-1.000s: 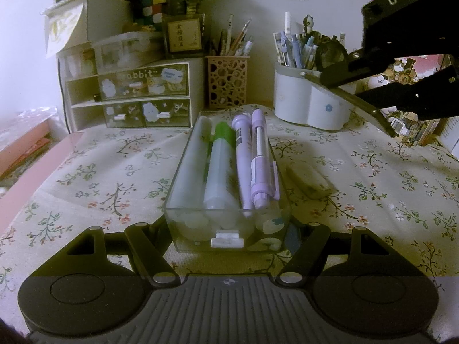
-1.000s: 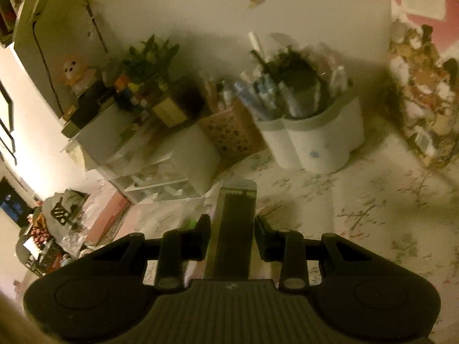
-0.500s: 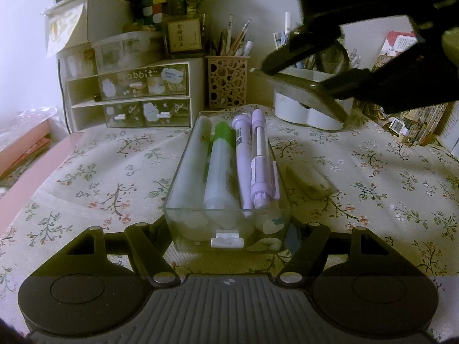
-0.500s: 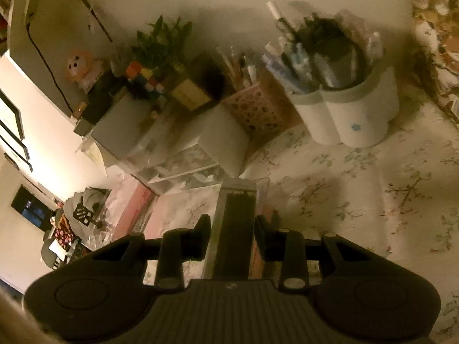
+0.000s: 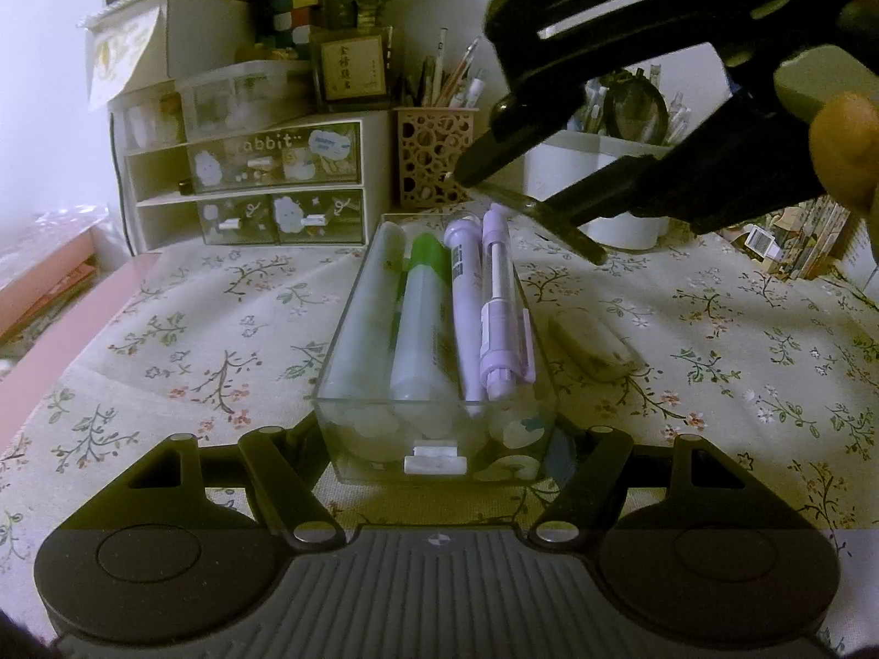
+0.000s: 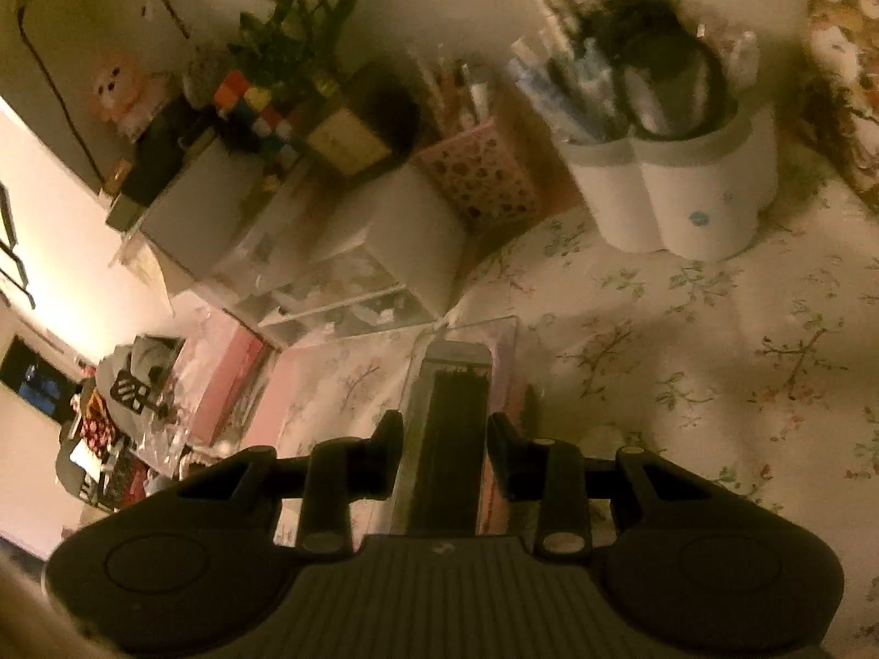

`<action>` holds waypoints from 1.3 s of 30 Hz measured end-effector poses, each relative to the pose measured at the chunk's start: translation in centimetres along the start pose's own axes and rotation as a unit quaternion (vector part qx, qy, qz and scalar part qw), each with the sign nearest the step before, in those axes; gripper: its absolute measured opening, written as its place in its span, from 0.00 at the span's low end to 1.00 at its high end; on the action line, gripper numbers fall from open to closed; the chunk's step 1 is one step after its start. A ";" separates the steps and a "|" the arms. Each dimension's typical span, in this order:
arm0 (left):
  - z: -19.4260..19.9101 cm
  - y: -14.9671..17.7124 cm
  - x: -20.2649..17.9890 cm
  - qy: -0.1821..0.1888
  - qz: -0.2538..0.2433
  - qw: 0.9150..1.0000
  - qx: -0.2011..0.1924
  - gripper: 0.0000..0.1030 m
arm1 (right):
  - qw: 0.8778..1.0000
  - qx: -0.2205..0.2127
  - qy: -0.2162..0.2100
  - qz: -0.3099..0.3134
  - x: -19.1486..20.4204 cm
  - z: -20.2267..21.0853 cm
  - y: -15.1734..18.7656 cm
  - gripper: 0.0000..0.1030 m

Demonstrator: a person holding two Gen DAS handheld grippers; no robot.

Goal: Organize stationery
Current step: 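Lower the dark strip into the clear box and open the right tool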

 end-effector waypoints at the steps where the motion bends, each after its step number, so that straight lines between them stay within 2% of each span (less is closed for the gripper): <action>1: 0.0 0.0 0.0 0.000 0.000 1.000 0.000 0.70 | 1.000 0.000 0.001 0.002 0.1 -0.1 -0.1 0.39; 19: 0.0 0.0 0.0 0.000 0.000 1.000 0.000 0.70 | 1.000 0.017 -0.023 -0.006 1.0 -1.7 -0.3 0.39; 33: 0.0 -0.1 -0.1 0.001 0.000 1.000 0.000 0.70 | 0.999 0.021 -0.016 -0.017 0.9 -2.4 -0.3 0.40; 39: -0.1 0.0 -0.2 0.002 -0.001 1.000 0.001 0.70 | 1.000 0.021 -0.009 -0.003 1.4 -2.9 -0.4 0.40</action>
Point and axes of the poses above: each gripper's, at about its wrist camera, not at the fingertips, and z roughly against the way its jaws point, x to its left, y to its underside, the point moved 5 cm from there along -z, roughly the way its jaws point, and after that the axes turned 9 degrees about z, right-handed, at the moved point
